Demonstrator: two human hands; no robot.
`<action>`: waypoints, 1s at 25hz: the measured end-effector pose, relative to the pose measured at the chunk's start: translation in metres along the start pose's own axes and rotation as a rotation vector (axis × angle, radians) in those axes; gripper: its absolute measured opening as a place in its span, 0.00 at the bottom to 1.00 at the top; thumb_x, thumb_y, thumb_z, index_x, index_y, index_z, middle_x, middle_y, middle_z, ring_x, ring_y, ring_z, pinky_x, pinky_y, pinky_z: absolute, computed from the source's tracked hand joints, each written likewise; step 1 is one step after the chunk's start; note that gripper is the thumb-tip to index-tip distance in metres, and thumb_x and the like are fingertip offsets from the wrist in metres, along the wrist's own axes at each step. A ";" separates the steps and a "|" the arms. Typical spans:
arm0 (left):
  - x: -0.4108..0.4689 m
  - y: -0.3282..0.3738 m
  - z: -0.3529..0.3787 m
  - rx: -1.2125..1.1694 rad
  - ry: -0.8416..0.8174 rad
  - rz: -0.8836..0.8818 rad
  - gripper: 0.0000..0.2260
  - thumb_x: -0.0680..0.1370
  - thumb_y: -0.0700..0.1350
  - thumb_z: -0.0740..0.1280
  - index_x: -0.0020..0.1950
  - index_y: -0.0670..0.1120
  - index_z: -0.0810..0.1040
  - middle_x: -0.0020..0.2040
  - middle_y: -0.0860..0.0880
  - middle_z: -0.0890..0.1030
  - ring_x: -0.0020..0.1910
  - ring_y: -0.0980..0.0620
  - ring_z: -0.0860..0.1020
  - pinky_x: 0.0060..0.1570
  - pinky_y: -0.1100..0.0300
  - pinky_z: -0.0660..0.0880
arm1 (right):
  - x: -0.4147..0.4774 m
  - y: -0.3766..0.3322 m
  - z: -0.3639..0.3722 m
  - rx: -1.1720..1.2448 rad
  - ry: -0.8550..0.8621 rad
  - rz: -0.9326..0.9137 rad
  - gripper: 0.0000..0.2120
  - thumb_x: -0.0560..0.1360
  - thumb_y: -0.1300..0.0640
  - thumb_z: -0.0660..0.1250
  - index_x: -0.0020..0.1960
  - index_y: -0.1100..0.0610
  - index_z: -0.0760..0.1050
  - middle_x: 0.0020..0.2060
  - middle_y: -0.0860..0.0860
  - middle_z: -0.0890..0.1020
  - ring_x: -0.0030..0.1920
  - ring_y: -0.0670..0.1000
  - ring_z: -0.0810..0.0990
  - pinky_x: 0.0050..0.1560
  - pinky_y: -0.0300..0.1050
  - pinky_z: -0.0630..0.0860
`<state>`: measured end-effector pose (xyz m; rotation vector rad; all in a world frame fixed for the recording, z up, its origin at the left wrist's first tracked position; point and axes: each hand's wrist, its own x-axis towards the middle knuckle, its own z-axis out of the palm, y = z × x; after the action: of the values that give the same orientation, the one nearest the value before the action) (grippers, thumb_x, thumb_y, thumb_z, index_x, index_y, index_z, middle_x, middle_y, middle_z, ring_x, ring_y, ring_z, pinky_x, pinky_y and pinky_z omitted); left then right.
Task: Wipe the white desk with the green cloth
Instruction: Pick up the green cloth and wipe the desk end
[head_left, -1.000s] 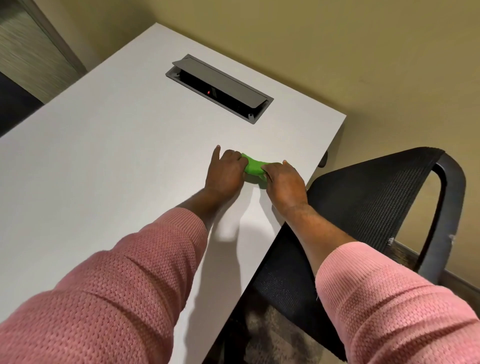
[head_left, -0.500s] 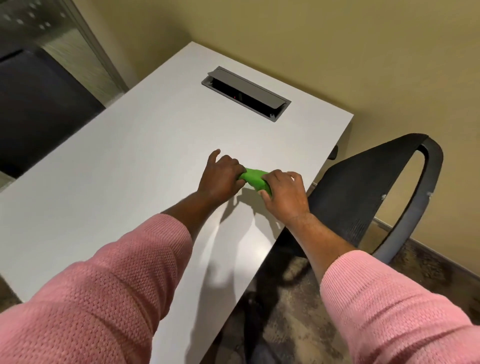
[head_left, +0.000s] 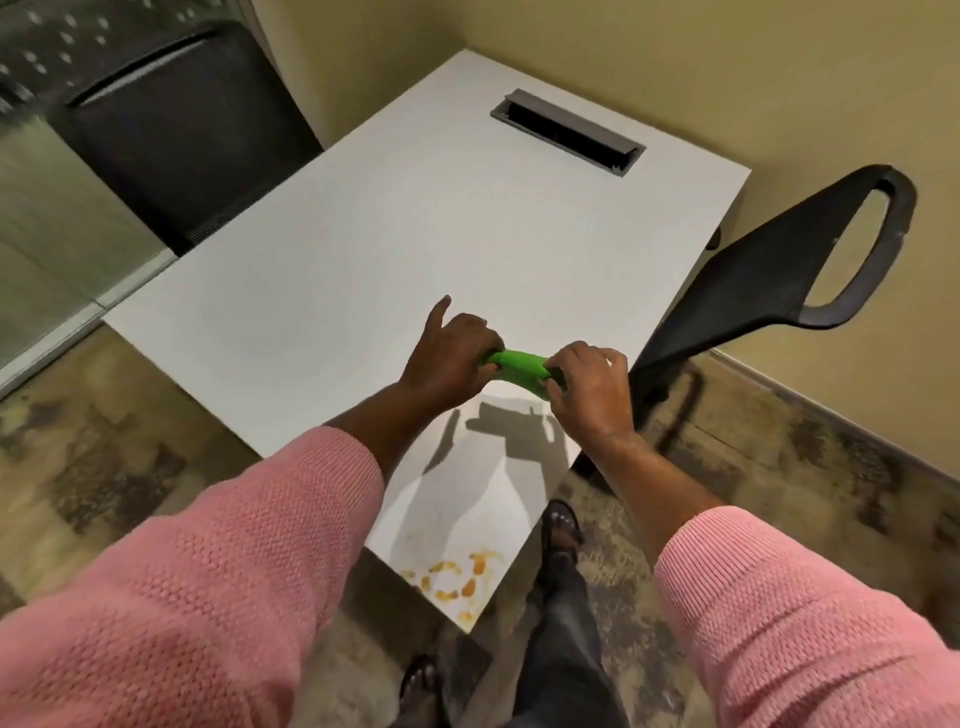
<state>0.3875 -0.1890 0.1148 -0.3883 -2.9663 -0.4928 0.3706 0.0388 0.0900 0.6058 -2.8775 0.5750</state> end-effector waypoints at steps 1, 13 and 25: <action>-0.023 -0.003 -0.004 0.005 0.002 -0.001 0.08 0.75 0.49 0.74 0.52 0.49 0.84 0.48 0.51 0.85 0.62 0.46 0.80 0.78 0.39 0.55 | -0.017 -0.017 0.005 -0.008 -0.001 -0.002 0.08 0.71 0.56 0.76 0.49 0.53 0.81 0.45 0.48 0.82 0.48 0.53 0.79 0.59 0.50 0.65; -0.160 -0.023 0.064 0.018 -0.081 -0.063 0.11 0.70 0.43 0.75 0.50 0.45 0.79 0.50 0.47 0.82 0.57 0.42 0.80 0.75 0.38 0.62 | -0.118 -0.066 0.085 -0.060 -0.186 -0.056 0.10 0.71 0.62 0.75 0.51 0.55 0.82 0.47 0.53 0.83 0.48 0.58 0.80 0.58 0.55 0.69; -0.232 -0.047 0.117 -0.001 -0.252 -0.388 0.32 0.84 0.62 0.54 0.84 0.47 0.58 0.85 0.46 0.53 0.84 0.47 0.51 0.81 0.40 0.48 | -0.176 -0.046 0.108 0.086 -0.362 -0.197 0.21 0.77 0.53 0.67 0.69 0.55 0.78 0.69 0.54 0.79 0.71 0.56 0.75 0.75 0.60 0.62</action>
<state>0.5902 -0.2470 -0.0443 0.1450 -3.2993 -0.5146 0.5424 0.0203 -0.0315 1.0961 -3.0765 0.6162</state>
